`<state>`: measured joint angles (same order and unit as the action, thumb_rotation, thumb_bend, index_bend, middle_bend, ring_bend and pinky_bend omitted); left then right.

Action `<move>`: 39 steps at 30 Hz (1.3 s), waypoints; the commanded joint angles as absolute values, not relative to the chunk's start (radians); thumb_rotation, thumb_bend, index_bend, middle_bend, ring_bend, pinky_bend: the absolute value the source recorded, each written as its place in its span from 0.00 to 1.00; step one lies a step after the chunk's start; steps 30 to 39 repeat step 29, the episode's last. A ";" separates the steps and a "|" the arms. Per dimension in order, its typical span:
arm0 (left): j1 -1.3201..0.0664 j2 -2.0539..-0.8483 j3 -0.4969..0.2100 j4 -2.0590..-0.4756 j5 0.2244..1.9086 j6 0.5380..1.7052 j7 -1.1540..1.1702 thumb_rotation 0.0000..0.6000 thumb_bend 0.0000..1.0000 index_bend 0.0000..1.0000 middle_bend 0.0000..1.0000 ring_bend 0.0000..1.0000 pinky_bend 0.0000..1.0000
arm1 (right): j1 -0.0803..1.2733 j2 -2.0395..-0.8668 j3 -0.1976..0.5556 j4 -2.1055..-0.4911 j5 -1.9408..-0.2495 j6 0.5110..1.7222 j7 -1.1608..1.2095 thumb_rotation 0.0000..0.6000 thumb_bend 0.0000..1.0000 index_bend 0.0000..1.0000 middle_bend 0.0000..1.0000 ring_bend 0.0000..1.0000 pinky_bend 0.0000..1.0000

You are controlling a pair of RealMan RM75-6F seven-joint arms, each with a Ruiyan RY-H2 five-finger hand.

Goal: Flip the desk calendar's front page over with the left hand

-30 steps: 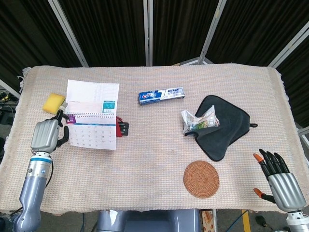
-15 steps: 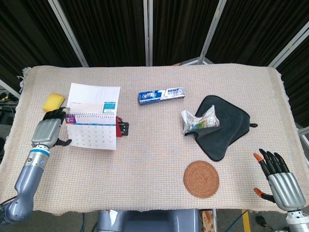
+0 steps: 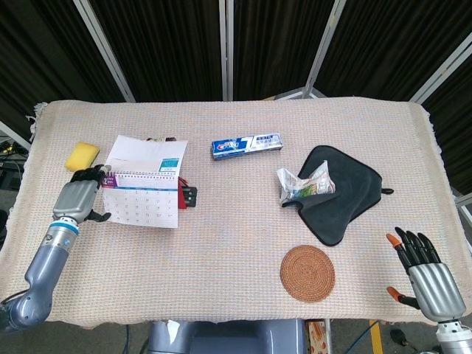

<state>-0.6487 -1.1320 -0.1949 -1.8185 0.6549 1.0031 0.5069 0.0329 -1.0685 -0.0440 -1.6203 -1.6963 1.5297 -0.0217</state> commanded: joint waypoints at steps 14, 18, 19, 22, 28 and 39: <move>-0.645 -1.115 -0.196 -1.855 0.738 1.080 0.437 1.00 0.23 0.00 0.00 0.00 0.00 | 0.030 -1.065 -0.044 -1.620 -1.701 1.541 -0.013 1.00 0.04 0.00 0.00 0.00 0.00; -0.566 -1.098 -0.169 -1.923 0.882 1.203 0.378 1.00 0.23 0.00 0.00 0.00 0.00 | 0.030 -1.064 -0.045 -1.622 -1.706 1.545 -0.012 1.00 0.04 0.00 0.00 0.00 0.00; -0.529 -1.094 -0.145 -1.951 0.941 1.258 0.371 1.00 0.23 0.00 0.00 0.00 0.00 | 0.029 -1.063 -0.045 -1.623 -1.707 1.547 -0.013 1.00 0.04 0.00 0.00 0.00 0.00; -0.437 -1.103 -0.073 -1.982 1.079 1.382 0.362 1.00 0.18 0.00 0.00 0.00 0.00 | 0.026 -1.061 -0.044 -1.626 -1.707 1.553 -0.011 1.00 0.03 0.00 0.00 0.00 0.00; -0.282 -1.154 0.072 -1.951 1.272 1.528 0.357 1.00 0.13 0.00 0.00 0.00 0.00 | 0.020 -1.052 -0.037 -1.635 -1.708 1.575 0.001 1.00 0.04 0.00 0.00 0.00 0.00; -0.270 -1.161 0.085 -1.938 1.292 1.536 0.367 1.00 0.13 0.00 0.00 0.00 0.00 | 0.020 -1.050 -0.037 -1.636 -1.707 1.575 0.004 1.00 0.04 0.00 0.00 0.00 0.00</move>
